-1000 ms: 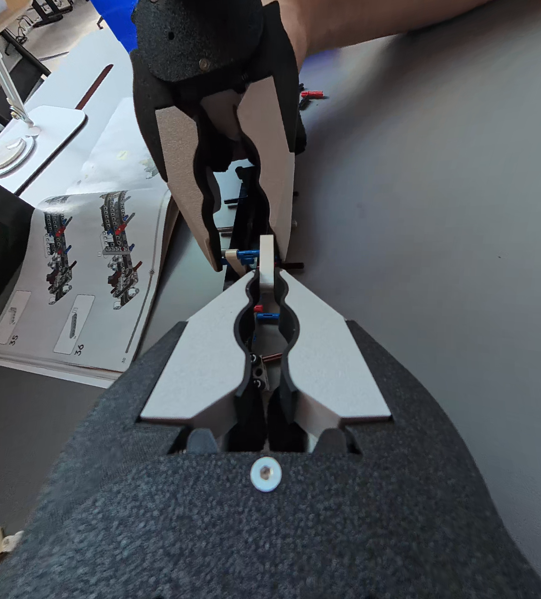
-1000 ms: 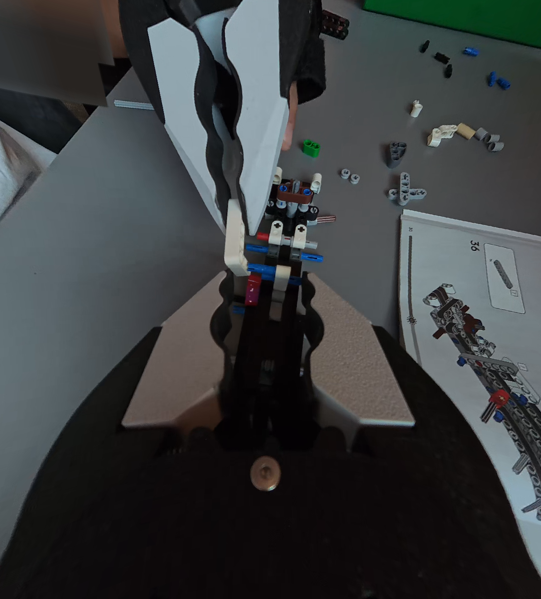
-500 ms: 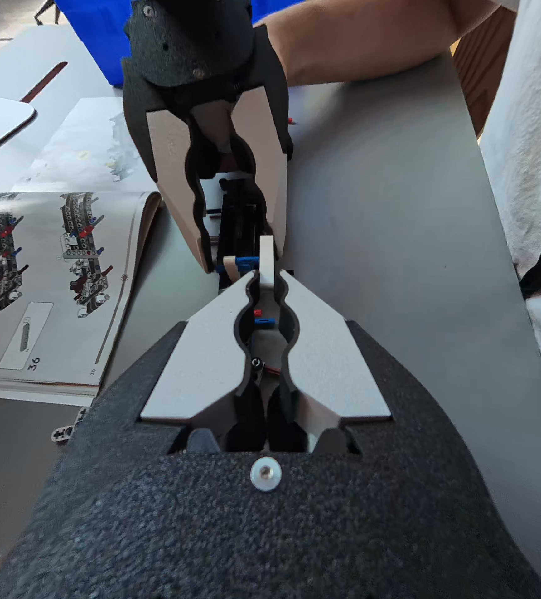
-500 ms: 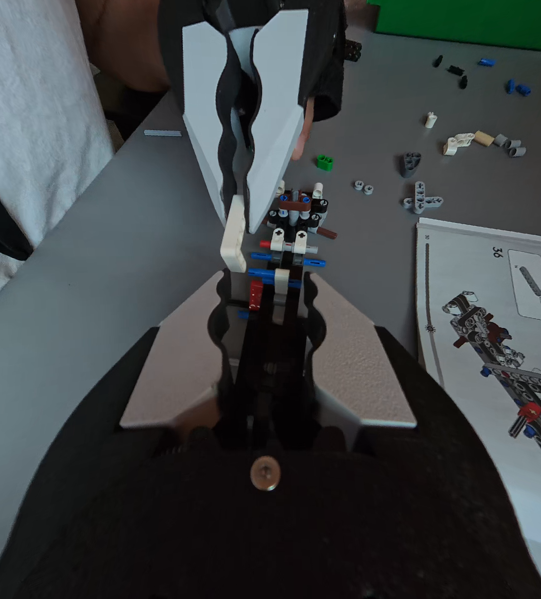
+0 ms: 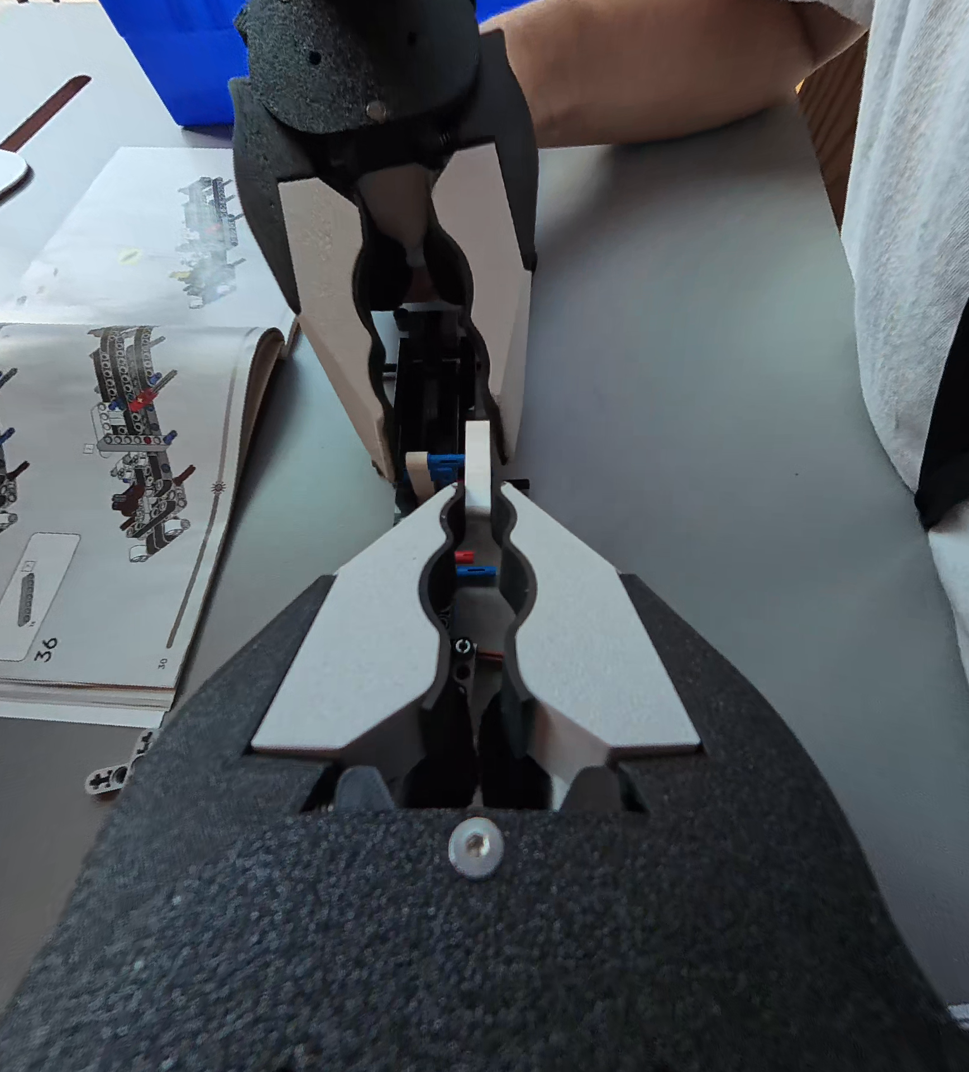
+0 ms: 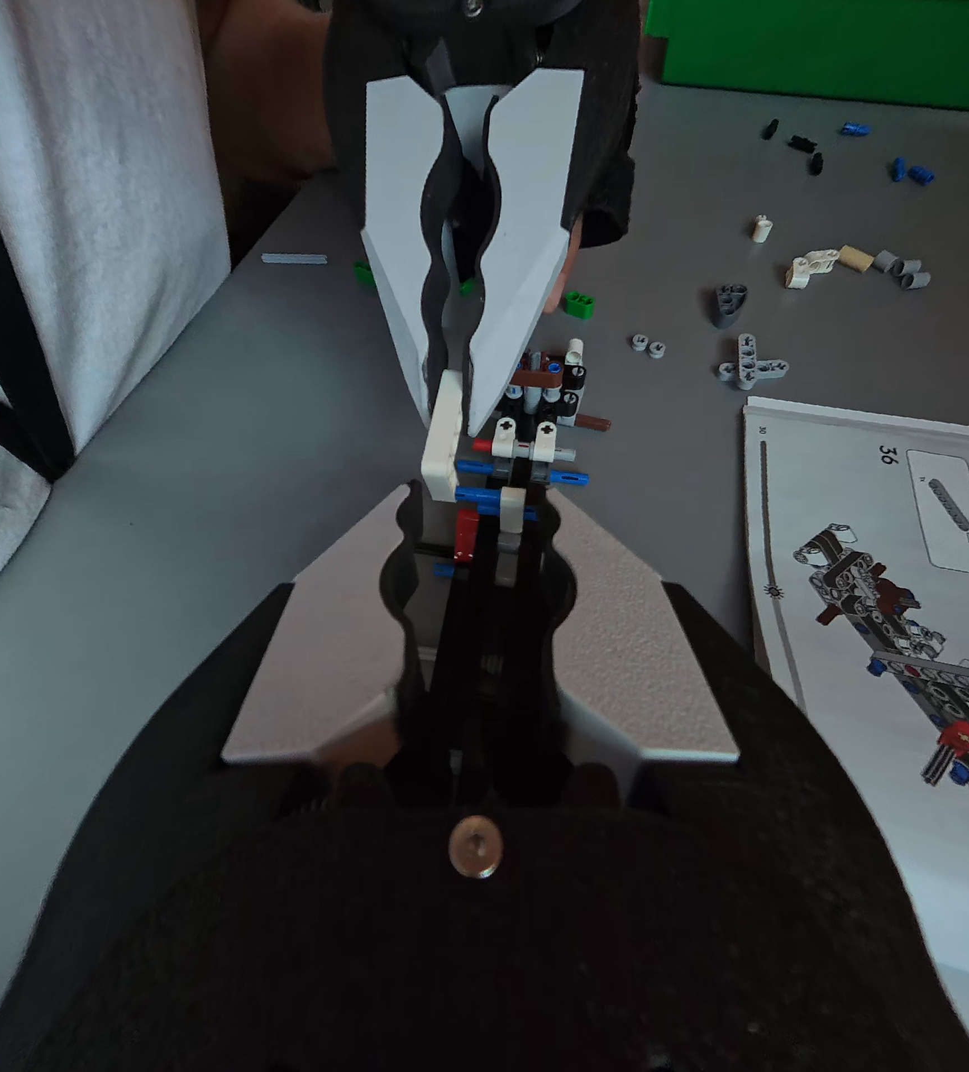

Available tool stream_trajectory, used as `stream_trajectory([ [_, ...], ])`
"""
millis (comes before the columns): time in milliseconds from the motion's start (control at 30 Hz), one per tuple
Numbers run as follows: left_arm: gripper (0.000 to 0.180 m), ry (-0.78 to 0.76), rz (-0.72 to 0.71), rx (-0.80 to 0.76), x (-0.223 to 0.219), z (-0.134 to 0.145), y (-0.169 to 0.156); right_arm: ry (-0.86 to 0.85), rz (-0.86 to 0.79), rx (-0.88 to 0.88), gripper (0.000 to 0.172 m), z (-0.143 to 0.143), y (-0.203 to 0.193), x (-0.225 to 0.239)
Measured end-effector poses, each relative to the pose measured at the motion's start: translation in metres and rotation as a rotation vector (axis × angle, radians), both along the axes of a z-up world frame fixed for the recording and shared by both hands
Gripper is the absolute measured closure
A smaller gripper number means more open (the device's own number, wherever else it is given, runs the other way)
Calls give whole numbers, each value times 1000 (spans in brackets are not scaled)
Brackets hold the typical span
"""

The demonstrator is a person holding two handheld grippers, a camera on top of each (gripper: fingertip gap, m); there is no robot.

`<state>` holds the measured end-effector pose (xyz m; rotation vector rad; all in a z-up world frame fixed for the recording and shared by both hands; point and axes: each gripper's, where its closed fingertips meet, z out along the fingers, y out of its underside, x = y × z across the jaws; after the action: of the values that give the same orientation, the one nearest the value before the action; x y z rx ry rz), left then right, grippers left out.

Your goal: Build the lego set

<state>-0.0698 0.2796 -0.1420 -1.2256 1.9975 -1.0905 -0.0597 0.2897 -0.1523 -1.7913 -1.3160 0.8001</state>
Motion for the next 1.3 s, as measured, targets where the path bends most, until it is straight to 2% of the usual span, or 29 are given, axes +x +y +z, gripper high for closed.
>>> stream_trajectory([
  [133, 174, 9, -7, 12, -1, 0, -1, -25, 1, 28, 139, -2, 0, 0],
  [833, 174, 29, 11, 18, 1, -6, 3, -20, -24, 6, 133, -1, 0, 0],
  [1000, 174, 35, 6, 24, 1, -8, 3, -41, -40, 19, 140, -2, 3, 1],
  [1300, 174, 31, -4, 17, 0, -7, 1, -44, -41, 8, 140, -2, 1, 1],
])
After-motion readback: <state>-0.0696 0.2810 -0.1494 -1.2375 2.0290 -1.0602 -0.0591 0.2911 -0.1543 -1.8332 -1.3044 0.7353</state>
